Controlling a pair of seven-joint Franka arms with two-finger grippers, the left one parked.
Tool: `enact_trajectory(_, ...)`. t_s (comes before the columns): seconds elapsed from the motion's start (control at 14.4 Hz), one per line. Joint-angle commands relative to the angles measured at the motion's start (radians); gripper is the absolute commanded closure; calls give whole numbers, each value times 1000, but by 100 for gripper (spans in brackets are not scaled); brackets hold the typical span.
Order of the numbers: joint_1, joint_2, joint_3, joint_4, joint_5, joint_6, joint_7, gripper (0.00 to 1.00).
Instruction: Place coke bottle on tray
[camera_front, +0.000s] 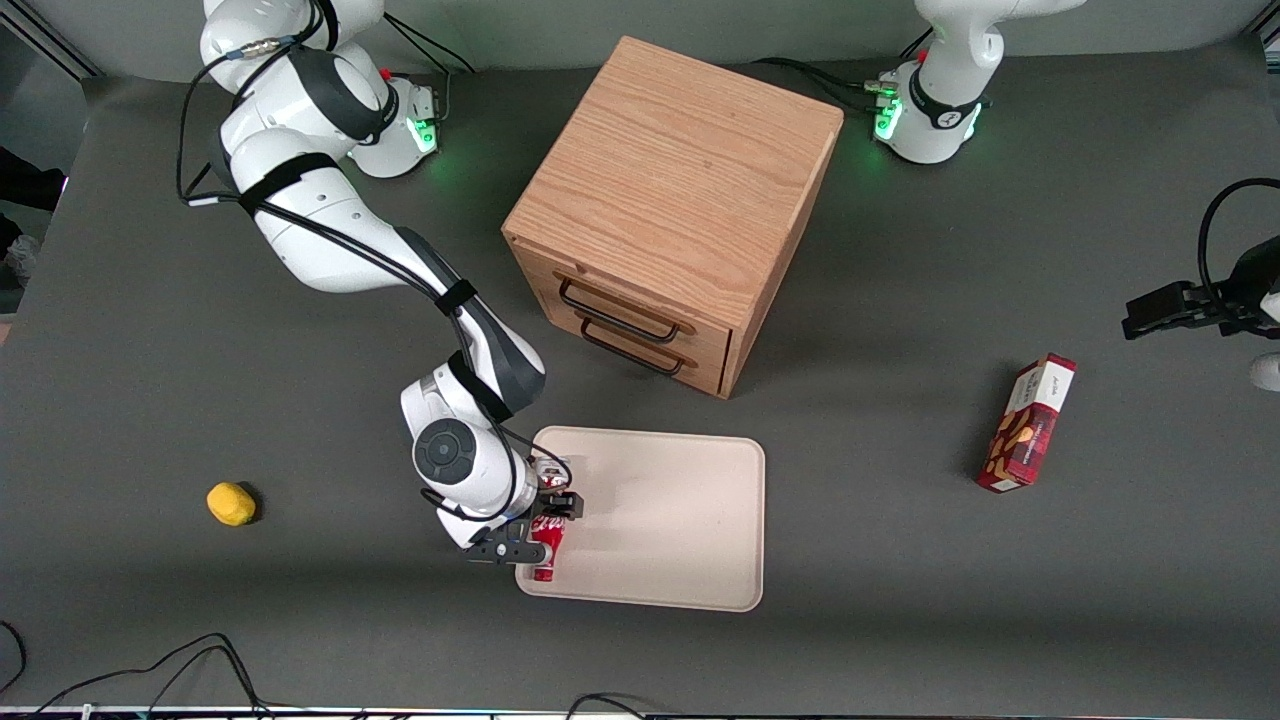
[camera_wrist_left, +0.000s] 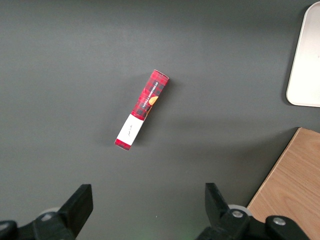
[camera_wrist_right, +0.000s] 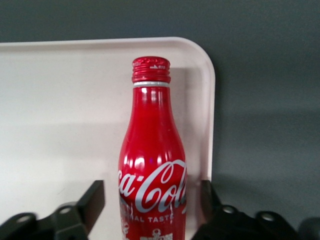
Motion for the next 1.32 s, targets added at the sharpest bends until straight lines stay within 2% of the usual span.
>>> enact_trajectory(0.0,14,-2,-10,18,-27,7,18,0)
enact_trajectory(0.28,-17,-108,-7,-40,-25,-16,13,0)
enact_trajectory(0.63,-139,-352,16,-117,5,-276,-36,0)
enact_trajectory(0.7,-171,-420,15,-174,28,-301,-72,0)
enact_trajectory(0.83,-222,-586,-12,-312,126,-342,-193,0)
enact_trajectory(1.04,-227,-830,-143,-511,246,-391,-289,0)
enact_trajectory(1.25,-225,-1078,-203,-747,264,-344,-293,0)
